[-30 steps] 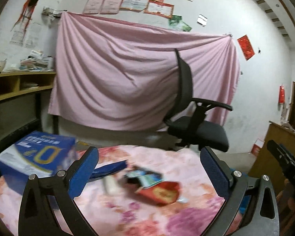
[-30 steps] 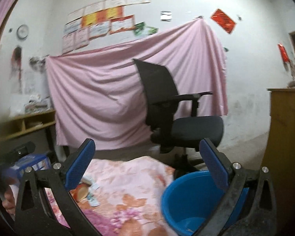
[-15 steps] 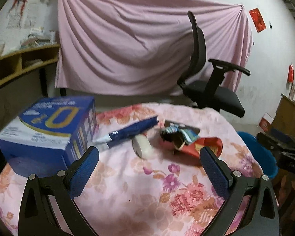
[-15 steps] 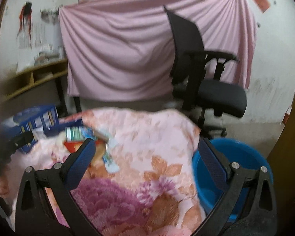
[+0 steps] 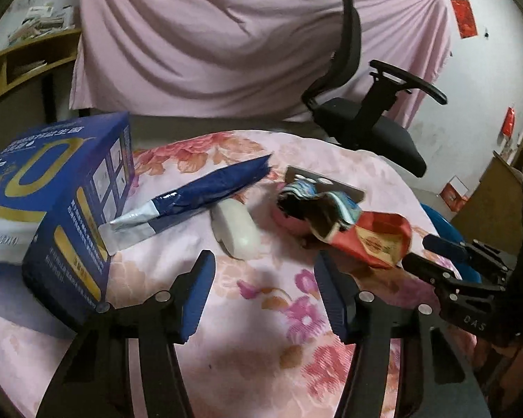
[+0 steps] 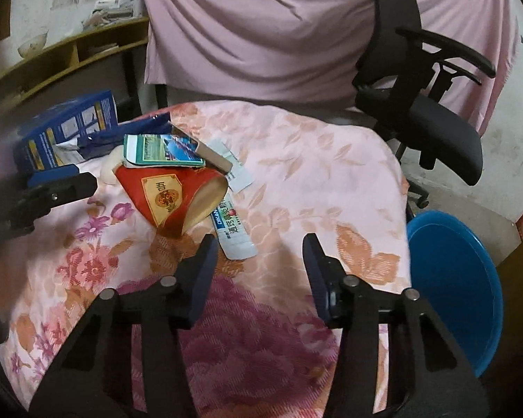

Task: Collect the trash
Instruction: 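Grasp the white soap-like item with the left tool while the right tool grasps the medicine sachet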

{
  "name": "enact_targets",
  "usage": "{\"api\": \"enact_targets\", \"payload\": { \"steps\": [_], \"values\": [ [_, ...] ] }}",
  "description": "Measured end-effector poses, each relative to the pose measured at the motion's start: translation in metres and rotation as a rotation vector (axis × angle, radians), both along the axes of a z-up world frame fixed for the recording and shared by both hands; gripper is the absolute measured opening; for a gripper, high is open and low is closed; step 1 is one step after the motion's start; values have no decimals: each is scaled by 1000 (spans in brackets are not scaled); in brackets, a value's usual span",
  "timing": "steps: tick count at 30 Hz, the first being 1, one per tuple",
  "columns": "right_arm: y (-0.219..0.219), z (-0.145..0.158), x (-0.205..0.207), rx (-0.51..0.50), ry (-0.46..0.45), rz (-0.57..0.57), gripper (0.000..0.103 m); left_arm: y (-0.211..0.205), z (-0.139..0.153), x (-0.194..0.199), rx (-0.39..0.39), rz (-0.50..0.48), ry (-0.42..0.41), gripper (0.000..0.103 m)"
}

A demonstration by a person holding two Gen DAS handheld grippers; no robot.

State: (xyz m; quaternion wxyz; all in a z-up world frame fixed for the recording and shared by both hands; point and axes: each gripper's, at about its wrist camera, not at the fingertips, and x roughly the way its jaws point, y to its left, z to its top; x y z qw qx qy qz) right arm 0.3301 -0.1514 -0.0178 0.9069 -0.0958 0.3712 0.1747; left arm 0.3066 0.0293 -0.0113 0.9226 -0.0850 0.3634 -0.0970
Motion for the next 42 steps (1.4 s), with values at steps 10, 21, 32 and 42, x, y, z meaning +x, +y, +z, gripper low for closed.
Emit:
{"api": "enact_targets", "payload": {
  "steps": [10, 21, 32, 42],
  "values": [
    [21, -17, 26, -22, 100, 5, 69, 5, -11, 27, 40, 31, 66, 40],
    [12, -15, 20, 45, 120, 24, 50, 0, -11, 24, 98, 10, 48, 23],
    [-26, -5, -6, 130, 95, -15, 50, 6, -9, -9, 26, 73, 32, 23],
    [-55, 12, -26, 233, 17, -51, 50, -15, 15, -58, -5, 119, -121, 21]
  ]
}}
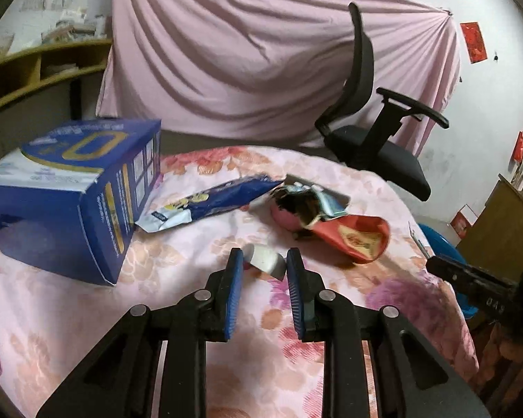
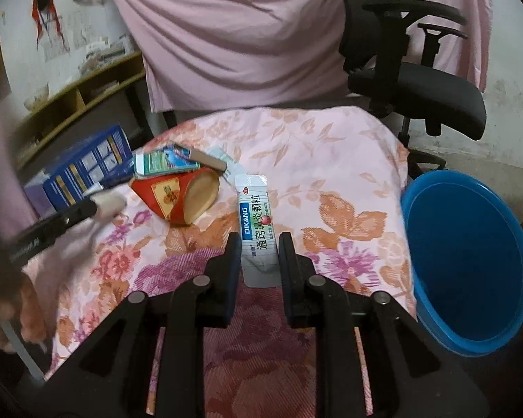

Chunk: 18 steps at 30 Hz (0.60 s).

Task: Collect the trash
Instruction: 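Grasp the white soap-like item with the left tool while the right tool grasps the medicine sachet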

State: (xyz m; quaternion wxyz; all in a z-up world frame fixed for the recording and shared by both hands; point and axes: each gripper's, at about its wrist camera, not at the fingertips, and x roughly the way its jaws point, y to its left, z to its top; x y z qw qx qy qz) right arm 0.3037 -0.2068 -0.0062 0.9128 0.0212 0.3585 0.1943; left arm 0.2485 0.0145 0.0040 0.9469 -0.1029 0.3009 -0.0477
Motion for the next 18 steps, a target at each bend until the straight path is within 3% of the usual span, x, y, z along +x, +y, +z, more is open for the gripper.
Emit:
{"api": "enact_targets", "payload": {
  "steps": [2, 3, 4, 9, 14, 18],
  "values": [
    [-6, 5, -5, 26, -31, -11, 50, -4, 8, -7, -4, 10, -36, 20],
    [-10, 9, -8, 40, -50, -18, 50, -6, 12, -10, -12, 14, -56, 7],
    [-12, 12, -10, 46, -64, -22, 50, -8, 15, -11, -17, 15, -67, 4],
    [-29, 28, -20, 106, -153, -50, 50, -29, 23, -9, 6, 3, -80, 2],
    [-36, 27, -20, 138, -143, -51, 50, -43, 11, -6, 25, -15, -24, 2],
    [-43, 26, -19, 152, -127, -47, 50, -42, 4, -7, -4, -11, -7, 2]
  ]
}}
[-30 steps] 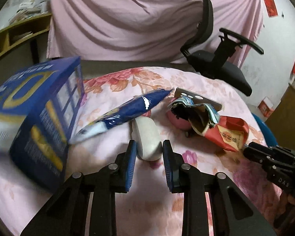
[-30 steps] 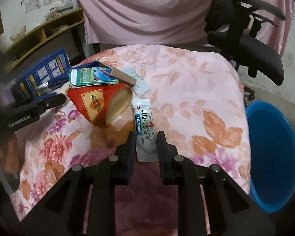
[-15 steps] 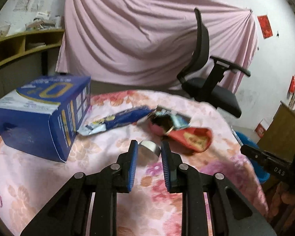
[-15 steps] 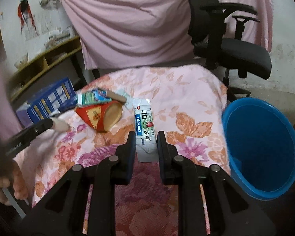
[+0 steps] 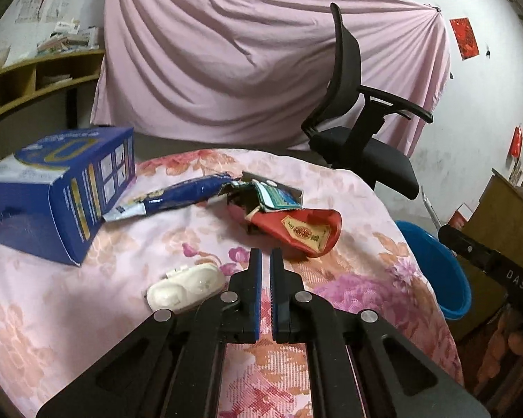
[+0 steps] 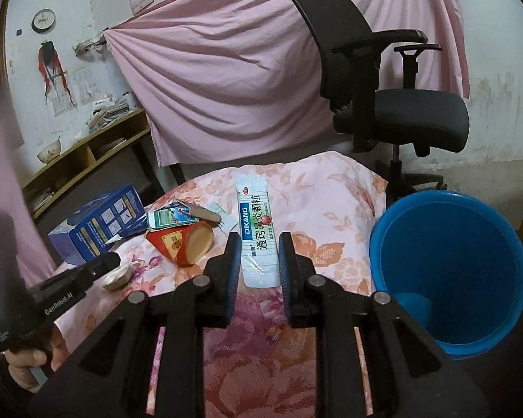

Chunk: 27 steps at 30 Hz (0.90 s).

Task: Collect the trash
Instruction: 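Grasp the white soap-like item with the left tool while the right tool grasps the medicine sachet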

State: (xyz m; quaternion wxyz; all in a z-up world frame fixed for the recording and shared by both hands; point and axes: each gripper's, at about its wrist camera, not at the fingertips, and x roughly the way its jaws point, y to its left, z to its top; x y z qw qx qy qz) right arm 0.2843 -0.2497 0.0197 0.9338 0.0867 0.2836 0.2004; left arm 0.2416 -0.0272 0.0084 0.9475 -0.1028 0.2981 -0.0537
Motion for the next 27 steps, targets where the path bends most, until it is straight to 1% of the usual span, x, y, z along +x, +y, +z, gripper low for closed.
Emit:
{"api": "enact_targets", "payload": {
  "steps": [2, 8, 10, 13, 17, 18, 20, 22, 23, 27],
  "values": [
    [0, -1, 0, 7, 1, 0, 50, 3, 1, -2, -9, 2, -2, 2],
    [2, -1, -2, 8, -1, 12, 50, 6, 8, -9, -6, -6, -29, 2],
    [1, -1, -1, 7, 1, 18, 50, 8, 8, -11, 2, -8, -27, 2],
    [2, -3, -1, 5, 8, 26, 50, 14, 3, -9, 23, -12, 21, 2],
    [8, -10, 3, -16, 62, 54, 50, 26, -9, -4, 7, -17, 95, 4],
    [11, -13, 4, -20, 81, 68, 50, 28, -11, -3, 7, -17, 112, 7],
    [17, -18, 6, -34, 110, 90, 50, 31, -15, -2, 11, -20, 137, 17],
    [24, -23, 7, -57, 134, 110, 50, 33, -17, -3, 26, -12, 134, 37],
    [28, -25, 7, -67, 142, 118, 50, 33, -18, -4, 32, -9, 130, 39],
    [39, -31, 9, -109, 166, 139, 50, 32, -20, 1, 59, -25, 147, 39]
  ]
}}
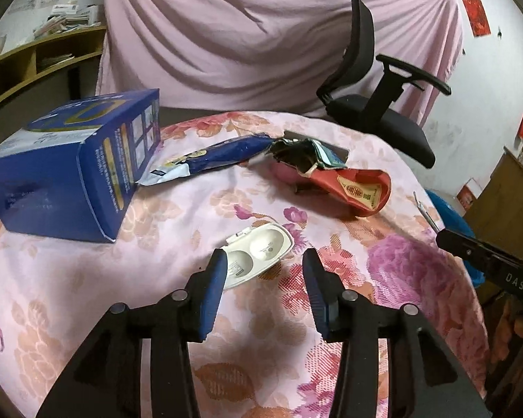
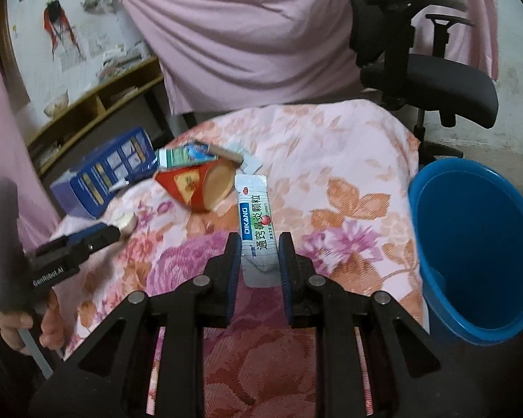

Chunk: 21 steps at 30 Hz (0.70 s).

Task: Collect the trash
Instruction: 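Grasp the white soap-like item with the left tool while the right tool grasps the medicine sachet, then carry both items over the blue bucket and open both tools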

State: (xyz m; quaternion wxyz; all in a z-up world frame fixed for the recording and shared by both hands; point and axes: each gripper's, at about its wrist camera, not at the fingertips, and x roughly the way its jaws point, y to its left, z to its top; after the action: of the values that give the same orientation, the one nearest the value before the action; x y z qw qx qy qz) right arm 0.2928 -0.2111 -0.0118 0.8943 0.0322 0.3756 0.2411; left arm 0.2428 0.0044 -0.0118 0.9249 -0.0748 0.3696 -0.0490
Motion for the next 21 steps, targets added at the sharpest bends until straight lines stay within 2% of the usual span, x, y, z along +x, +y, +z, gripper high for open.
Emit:
{"api": "enact_targets", "payload": {
  "steps": [4, 8, 11, 12, 15, 18, 21],
  "values": [
    [1, -1, 0, -2, 10, 5, 50, -5, -6, 13, 97, -17, 41, 44],
    [3, -3, 2, -12, 24, 9, 50, -12, -12, 24, 231, -60, 75, 44],
    [6, -3, 1, -20, 21, 18, 50, -14, -13, 28, 279, -92, 74, 44],
    [6, -3, 1, -21, 22, 20, 50, -15, -14, 29, 285, -96, 74, 42],
    [7, -4, 2, -20, 26, 22, 50, -15, -15, 34, 290, -114, 76, 25],
    [5, -4, 2, -8, 27, 19, 50, -18, -17, 34, 297, -126, 69, 18],
    [4, -4, 2, -1, 29, 13, 50, -22, -15, 32, 309, -120, 50, 17]
  ]
}}
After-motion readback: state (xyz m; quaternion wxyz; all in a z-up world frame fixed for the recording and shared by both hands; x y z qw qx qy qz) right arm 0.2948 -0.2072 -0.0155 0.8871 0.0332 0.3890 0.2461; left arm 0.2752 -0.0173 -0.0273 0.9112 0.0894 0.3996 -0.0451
